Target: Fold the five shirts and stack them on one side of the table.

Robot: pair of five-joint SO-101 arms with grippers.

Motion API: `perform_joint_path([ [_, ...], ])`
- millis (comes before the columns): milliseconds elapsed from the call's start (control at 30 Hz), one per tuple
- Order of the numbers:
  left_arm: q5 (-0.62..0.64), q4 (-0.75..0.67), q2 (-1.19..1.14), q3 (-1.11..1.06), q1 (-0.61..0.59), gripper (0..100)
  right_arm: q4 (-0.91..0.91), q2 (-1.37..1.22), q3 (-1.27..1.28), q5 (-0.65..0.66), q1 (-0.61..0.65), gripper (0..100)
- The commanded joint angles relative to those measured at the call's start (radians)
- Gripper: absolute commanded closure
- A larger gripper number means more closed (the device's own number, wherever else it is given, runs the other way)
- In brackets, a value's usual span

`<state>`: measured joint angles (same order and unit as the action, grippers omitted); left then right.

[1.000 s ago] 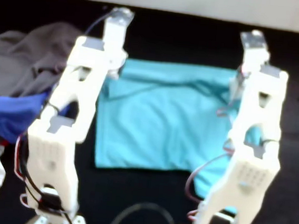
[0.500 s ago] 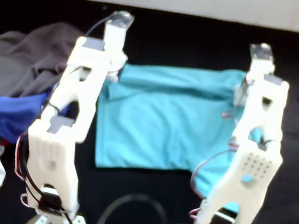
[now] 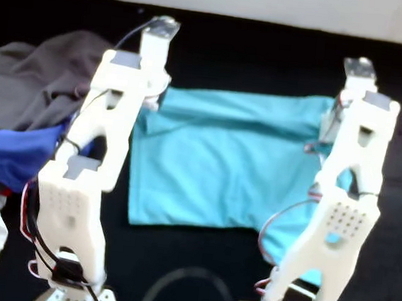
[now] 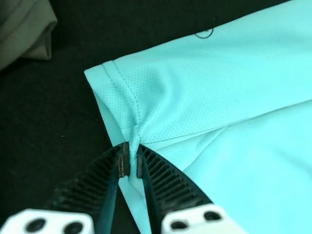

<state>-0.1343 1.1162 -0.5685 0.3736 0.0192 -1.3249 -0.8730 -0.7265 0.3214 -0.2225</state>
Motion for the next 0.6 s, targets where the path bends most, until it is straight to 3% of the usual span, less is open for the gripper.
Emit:
perform_joint_path([
  [0, 0.005, 0.026, 0.013, 0.041, -0.008, 99, 0.027, -0.022, -0.041, -0.011, -0.019, 99.3],
  [167, 0.005, 0.138, 0.013, 0.122, -0.008, 99, -0.013, 0.056, -0.087, -0.011, -0.019, 99.3],
  [400, 0.003, 0.463, 0.012, 0.414, 0.016, 99, -0.213, 0.182, -0.206, -0.006, -0.021, 99.3],
  [567, 0.002, 0.634, 0.012, 0.483, 0.042, 99, -0.314, 0.194, -0.219, -0.005, -0.021, 99.3],
])
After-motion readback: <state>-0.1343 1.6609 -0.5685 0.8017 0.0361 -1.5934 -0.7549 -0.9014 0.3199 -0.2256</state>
